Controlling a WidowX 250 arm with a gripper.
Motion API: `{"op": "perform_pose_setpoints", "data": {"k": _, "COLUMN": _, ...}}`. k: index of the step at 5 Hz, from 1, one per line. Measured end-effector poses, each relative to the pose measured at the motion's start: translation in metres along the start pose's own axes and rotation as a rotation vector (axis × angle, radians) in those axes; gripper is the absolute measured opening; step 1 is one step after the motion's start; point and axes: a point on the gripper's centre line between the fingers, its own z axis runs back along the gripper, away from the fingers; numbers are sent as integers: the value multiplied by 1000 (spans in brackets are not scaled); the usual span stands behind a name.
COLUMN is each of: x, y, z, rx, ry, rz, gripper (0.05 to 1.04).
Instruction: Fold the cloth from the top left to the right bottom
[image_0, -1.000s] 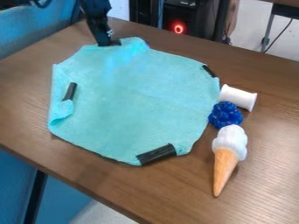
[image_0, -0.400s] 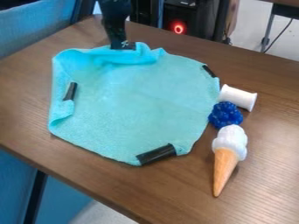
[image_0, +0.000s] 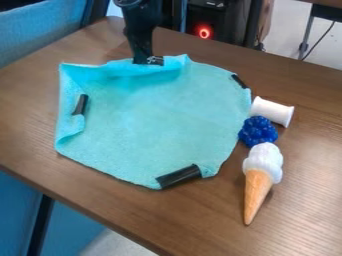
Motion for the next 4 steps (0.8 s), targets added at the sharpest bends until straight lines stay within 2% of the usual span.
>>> {"op": "perform_pose_setpoints", "data": {"k": 1, "x": -1, "y": -12, "z": 15, "rx": -9, "ry": -28, "rz": -4, "gripper": 51}}
{"op": "perform_pose_setpoints", "data": {"k": 3, "x": -3, "y": -45, "z": 30, "rx": -34, "ry": -54, "rz": -54, "gripper": 51}}
{"op": "perform_pose_setpoints", "data": {"k": 4, "x": -4, "y": -66, "z": 28, "rx": -25, "ry": -25, "rz": -16, "gripper": 51}}
